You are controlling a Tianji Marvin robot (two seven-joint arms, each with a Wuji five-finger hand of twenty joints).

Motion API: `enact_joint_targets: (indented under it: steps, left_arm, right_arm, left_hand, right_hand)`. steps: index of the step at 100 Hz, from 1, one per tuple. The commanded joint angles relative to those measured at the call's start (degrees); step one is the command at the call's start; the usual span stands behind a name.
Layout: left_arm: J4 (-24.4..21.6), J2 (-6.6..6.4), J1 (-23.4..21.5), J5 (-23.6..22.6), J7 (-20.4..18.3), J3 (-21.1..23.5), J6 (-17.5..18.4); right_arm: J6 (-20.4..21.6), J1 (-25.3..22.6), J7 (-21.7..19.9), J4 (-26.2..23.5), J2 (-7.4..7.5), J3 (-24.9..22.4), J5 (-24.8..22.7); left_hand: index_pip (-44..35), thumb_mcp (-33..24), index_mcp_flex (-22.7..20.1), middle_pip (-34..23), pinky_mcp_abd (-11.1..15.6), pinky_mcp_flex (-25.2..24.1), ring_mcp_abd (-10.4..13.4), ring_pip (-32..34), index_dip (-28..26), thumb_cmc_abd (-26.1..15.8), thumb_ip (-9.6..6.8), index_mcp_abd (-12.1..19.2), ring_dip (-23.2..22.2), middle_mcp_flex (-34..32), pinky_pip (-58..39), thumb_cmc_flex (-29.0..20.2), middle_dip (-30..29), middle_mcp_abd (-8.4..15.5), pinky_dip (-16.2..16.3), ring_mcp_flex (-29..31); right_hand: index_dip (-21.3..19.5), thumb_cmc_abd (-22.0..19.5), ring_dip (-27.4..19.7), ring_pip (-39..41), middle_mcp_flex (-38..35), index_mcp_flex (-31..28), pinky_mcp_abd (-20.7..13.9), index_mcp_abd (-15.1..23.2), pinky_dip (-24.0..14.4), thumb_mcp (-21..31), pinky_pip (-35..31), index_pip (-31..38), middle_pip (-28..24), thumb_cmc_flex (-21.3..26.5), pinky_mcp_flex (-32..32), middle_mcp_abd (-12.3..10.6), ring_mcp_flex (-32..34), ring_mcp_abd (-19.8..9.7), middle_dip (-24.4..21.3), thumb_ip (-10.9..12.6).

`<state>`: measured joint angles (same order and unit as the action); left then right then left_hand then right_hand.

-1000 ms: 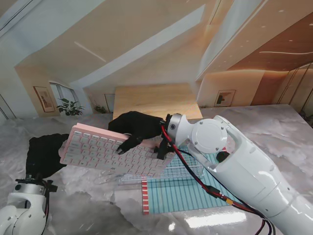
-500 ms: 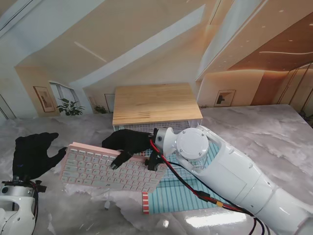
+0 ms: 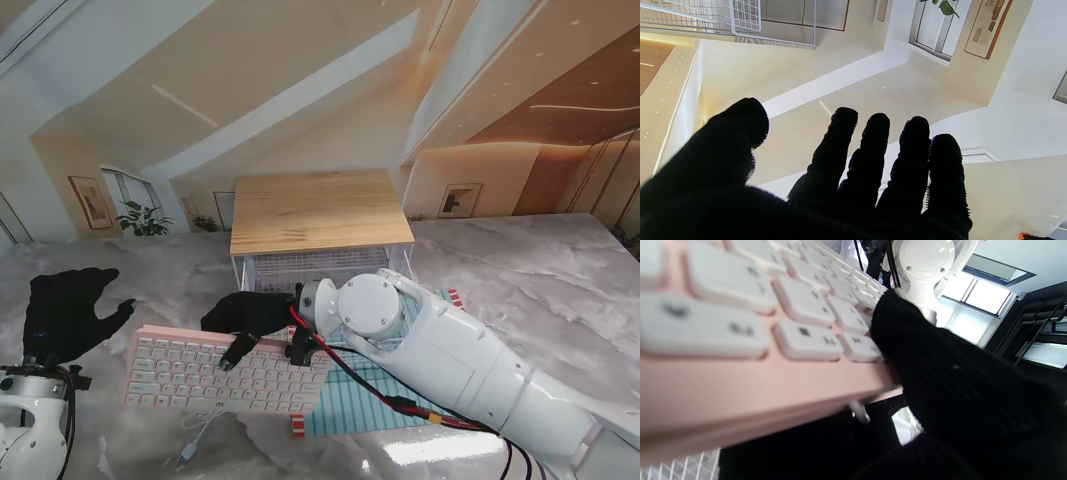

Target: Unroll the mouse pad and set up the keyboard and mouse from the tabletop organizer

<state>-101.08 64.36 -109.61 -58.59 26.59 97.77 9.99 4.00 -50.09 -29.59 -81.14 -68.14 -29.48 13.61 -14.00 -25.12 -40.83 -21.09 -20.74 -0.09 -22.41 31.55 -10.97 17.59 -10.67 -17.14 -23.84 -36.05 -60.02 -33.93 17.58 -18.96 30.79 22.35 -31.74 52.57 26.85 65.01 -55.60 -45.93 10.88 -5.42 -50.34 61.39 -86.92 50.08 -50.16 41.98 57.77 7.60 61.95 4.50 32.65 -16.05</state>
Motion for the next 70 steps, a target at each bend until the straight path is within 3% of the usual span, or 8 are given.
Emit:
enact_joint_targets:
  steps: [1,44,70]
  left_arm:
    - [-0.46,-0.3,0.56,-0.35,-1.82,-0.11,0.6]
    - [-0.4,-0.72,1.83,-0.76,-4.25,-0.28,1.11]
    - [-0.84,-0.72,1.81,-0.74,-4.6,-0.51,0.84]
  right_arm:
    - [0.51,0.42,-1.15,1.13,-0.79,1.1,0.13]
    - [0.19,4.74,-4.48,7.84,-3.9,6.94,2.14]
    - [0.74,7.22,-4.5,11.0,-6.43,11.1,0.42]
  left_hand:
    - [0.81,-0.74,0.77,0.56,1.69,-1.12,1.2,-0.82,0.53,-0.62,1.62,-0.43,0.42,1.67,0.66,0.21,-0.74,0.63,-0.5,-1.92]
    - [1.2,-0.89,0.62,0.9,1.99,-1.2,1.51,-1.36,0.75,-0.49,1.75,-0.44,0.76,1.62,1.0,0.18,-0.94,0.8,-0.71,-2.0]
    - [1.34,-1.08,0.57,0.99,2.13,-1.26,1.49,-1.47,0.83,-0.4,1.78,-0.45,0.85,1.69,1.19,0.26,-0.99,0.83,-0.84,-2.12]
  right_hand:
    - [-1.69,-4.81,0.79,2.3,-0.41,-5.83,-1.52,7.98,-0.05,8.23,-0.08,8.79,-0.12,7.55,1.46,0.47,2.7,-0.03,0.69,2.31]
    - [-1.74,-4.89,0.75,2.42,-0.14,-5.82,-1.52,7.96,0.02,8.28,-0.11,8.82,-0.2,7.53,1.43,0.44,2.5,0.04,0.62,2.31]
    - [-1.76,-5.14,0.74,2.61,-0.08,-5.74,-1.45,7.98,0.0,8.26,-0.17,8.8,-0.45,7.44,1.29,0.39,2.52,-0.14,0.61,2.3]
